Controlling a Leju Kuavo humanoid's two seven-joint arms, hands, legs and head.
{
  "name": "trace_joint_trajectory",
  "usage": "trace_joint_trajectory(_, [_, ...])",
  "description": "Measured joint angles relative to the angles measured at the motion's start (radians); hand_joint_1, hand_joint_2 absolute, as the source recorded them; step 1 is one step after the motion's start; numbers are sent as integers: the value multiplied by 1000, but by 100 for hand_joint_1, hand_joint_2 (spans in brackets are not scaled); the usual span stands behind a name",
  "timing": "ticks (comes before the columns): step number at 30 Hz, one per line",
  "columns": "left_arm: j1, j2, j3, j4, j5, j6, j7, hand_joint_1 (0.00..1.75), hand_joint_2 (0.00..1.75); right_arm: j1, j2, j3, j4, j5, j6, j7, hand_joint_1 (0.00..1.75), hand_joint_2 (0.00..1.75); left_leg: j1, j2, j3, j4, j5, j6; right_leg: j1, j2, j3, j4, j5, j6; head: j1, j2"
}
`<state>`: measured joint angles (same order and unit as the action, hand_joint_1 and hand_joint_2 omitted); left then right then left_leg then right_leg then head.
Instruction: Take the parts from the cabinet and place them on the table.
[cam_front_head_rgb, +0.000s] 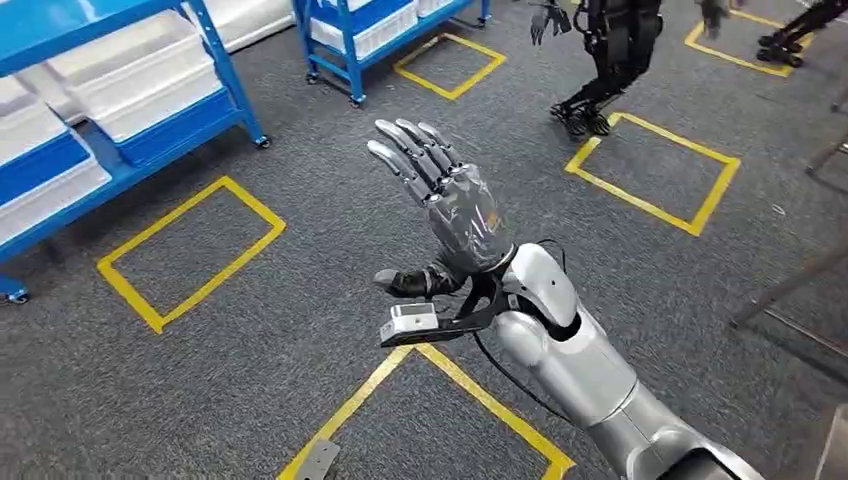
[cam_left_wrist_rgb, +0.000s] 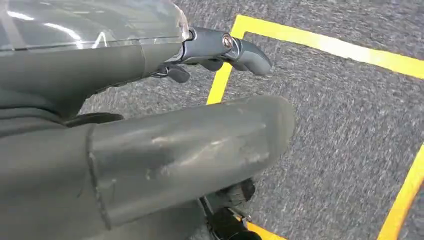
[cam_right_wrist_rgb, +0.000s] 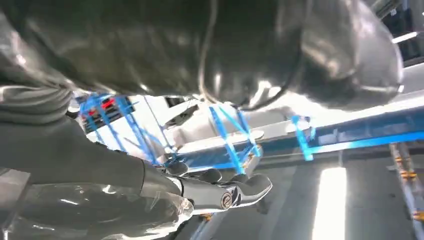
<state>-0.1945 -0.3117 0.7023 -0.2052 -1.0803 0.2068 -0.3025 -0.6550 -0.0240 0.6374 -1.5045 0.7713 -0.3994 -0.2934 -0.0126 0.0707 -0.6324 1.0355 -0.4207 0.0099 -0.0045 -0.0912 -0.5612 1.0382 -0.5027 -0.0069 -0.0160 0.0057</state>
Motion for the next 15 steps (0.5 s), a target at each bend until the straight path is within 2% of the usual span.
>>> trace_joint_trajectory(1, [-1, 0, 0, 0, 0, 0, 0, 0, 0, 0, 0, 0, 0, 0, -3, 0, 0, 0, 0, -11, -4, -2, 5, 8, 0, -8, 0, -1, -1, 4, 0, 0])
trace_joint_trajectory(3, [2, 1, 0, 0, 0, 0, 0, 0, 0, 1, 0, 2, 0, 0, -5, 0, 0, 0, -2, -32, -9, -3, 4, 13, -1, -28, 6, -6, -3, 11, 0, 0])
trace_joint_trajectory(4, [2, 2, 0, 0, 0, 1, 1, 0, 0, 0, 0, 2, 0, 0, -7, 0, 0, 0, -1, -43, -5, -13, 7, 20, 4, -38, 12, -9, -5, 18, 0, 0])
trace_joint_trajectory(5, [5, 1, 0, 0, 0, 3, 2, 0, 0, -1, 0, 3, -2, 0, -8, 0, 0, 0, 11, -52, 9, -28, 14, 27, -3, -20, 13, -6, -17, 25, 1, 0])
trace_joint_trajectory(6, [3, 1, 0, 0, 0, 6, 2, 0, 0, -2, 0, 3, -2, 0, -11, 0, 0, 0, 10, -62, 13, -33, 15, 31, -7, 29, 2, 30, -40, 26, 1, 0])
trace_joint_trajectory(7, [1, 1, 0, 0, 1, 7, 2, 0, 0, -1, -1, 3, -2, 0, -14, -1, 0, 0, 11, -69, 13, -33, 15, 36, -8, 62, -33, 101, -77, 26, 2, 0])
trace_joint_trajectory(8, [-1, 1, 0, 0, 0, 7, 2, 0, 0, 4, -3, 4, -1, 0, -15, -2, 0, 0, 11, -79, 14, -32, 14, 38, -9, 80, -74, 180, -110, 28, 2, 0])
trace_joint_trajectory(9, [-1, 1, 0, 0, 0, 7, 2, 0, 0, 12, -5, 5, -1, 0, -17, -2, 0, 0, 11, -93, 14, -32, 13, 39, -9, 87, -117, 253, -131, 30, 1, 0])
trace_joint_trajectory(10, [0, 1, 0, 0, 0, 7, 2, 0, 0, 19, -7, 6, 0, 0, -19, -2, 0, 0, 11, -107, 14, -30, 13, 38, -9, 89, -143, 289, -129, 32, 1, 0])
trace_joint_trajectory(11, [1, 2, 0, 0, 0, 7, 3, 0, 0, 25, -9, 6, 1, 0, -21, -2, 0, 0, 12, -121, 14, -28, 12, 38, -11, 89, -149, 280, -104, 33, 2, 0])
trace_joint_trajectory(12, [3, 2, 0, 0, 0, 7, 3, 0, 0, 26, -9, 7, 1, 0, -23, -2, 0, 0, 13, -135, 14, -23, 10, 36, -13, 90, -134, 230, -61, 34, 1, 0])
trace_joint_trajectory(13, [3, 2, 0, 0, -1, 9, 3, 0, 0, 26, -9, 8, 1, 2, -26, -2, 0, 0, 15, -149, 14, -16, 5, 32, -17, 96, -101, 149, -6, 36, 1, 0])
trace_joint_trajectory(14, [3, 2, 0, 0, -2, 9, 3, 0, 0, 26, -9, 8, 1, 3, -29, -2, 0, 0, 17, -162, 14, -8, -1, 26, -24, 122, -64, 61, 44, 39, 1, 0])
trace_joint_trajectory(15, [3, 2, 0, 0, -2, 10, 3, 0, 0, 27, -9, 9, 2, 3, -32, -2, 0, 0, 16, -172, 8, -1, -6, 18, -29, 173, -51, 39, 24, 40, 1, 0])
